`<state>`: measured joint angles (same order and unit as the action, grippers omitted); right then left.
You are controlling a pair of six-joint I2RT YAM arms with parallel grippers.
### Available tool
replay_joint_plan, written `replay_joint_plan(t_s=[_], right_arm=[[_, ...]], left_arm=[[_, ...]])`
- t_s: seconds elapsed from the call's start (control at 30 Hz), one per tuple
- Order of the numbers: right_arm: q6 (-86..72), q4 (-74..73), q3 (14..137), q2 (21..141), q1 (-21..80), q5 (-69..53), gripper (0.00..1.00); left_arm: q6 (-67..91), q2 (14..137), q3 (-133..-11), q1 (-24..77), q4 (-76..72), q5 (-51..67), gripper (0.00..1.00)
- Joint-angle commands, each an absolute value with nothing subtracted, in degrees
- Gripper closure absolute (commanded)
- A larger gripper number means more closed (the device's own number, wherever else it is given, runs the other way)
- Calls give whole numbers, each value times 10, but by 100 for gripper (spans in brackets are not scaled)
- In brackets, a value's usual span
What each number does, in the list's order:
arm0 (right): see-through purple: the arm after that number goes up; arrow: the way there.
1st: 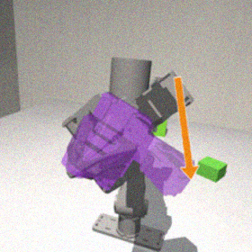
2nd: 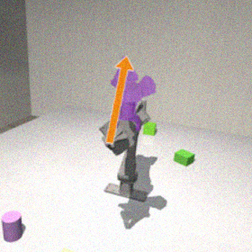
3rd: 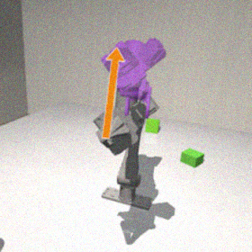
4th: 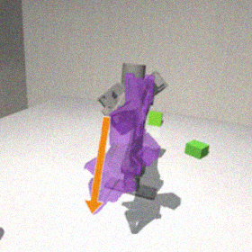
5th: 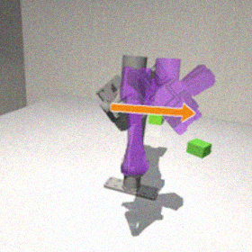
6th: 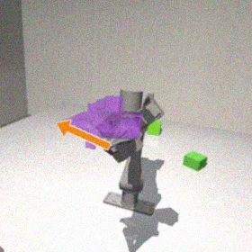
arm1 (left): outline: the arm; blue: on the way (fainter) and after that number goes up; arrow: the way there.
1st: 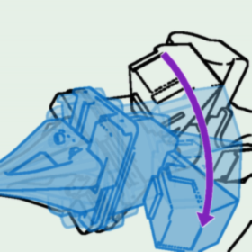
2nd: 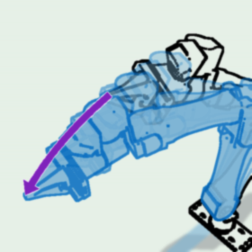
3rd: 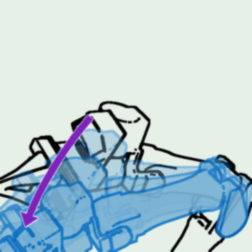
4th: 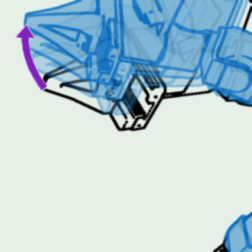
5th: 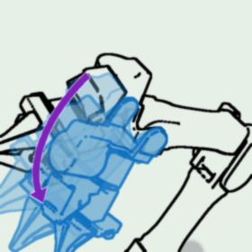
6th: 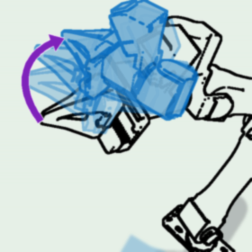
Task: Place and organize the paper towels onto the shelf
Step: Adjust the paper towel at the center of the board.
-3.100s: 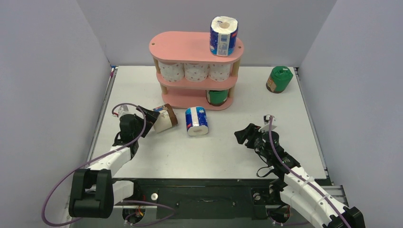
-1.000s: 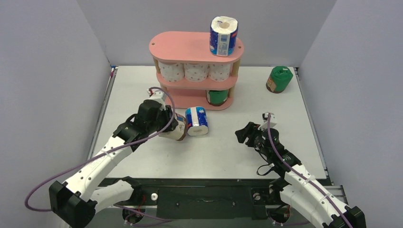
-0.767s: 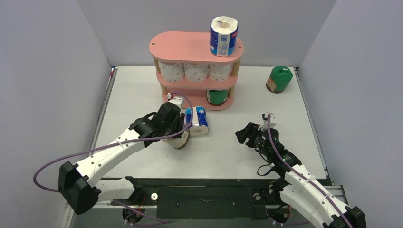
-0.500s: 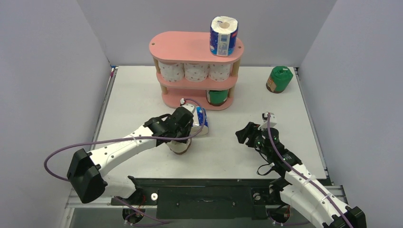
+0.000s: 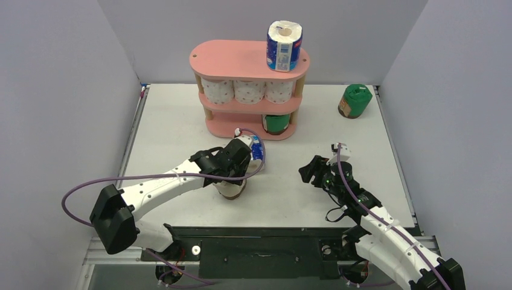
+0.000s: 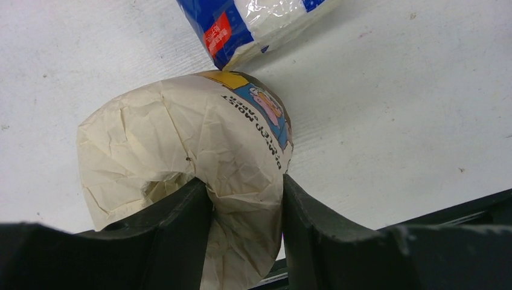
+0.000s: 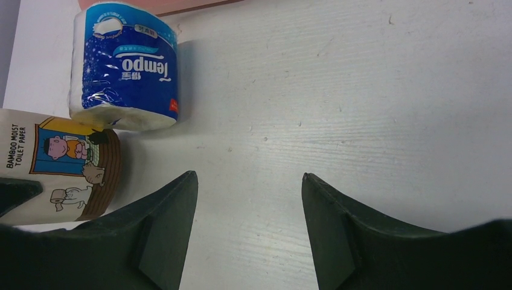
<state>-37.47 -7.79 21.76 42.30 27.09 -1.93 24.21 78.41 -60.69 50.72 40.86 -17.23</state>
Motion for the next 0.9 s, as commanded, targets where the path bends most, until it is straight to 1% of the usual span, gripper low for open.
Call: replay_joint_plan(t_s=[0.0, 0.27, 0.5, 0.57, 0.6, 0.77, 0.83, 0.87], right_arm=[[-365, -68, 234, 423, 276, -8, 40], [-366, -70, 236, 424, 275, -7, 41], [-364, -78, 243, 421, 276, -5, 41], [-363, -81, 244, 419, 276, -3, 40], [-363, -82, 244, 416, 275, -2, 40], [-355, -86, 244, 415, 276, -2, 40], [-356, -85, 244, 415, 275, -2, 40], [-359, -85, 244, 416, 275, 7, 40]], left_arm=[[239, 786, -629, 514, 378, -182, 59], [241, 781, -624, 524, 381, -183, 54], [245, 759, -627, 524, 390, -173, 47], [247, 748, -636, 524, 396, -170, 43], [248, 741, -638, 524, 399, -169, 39], [252, 708, -656, 523, 417, -185, 30], [263, 685, -654, 519, 418, -205, 20], [267, 679, -651, 518, 414, -221, 18]])
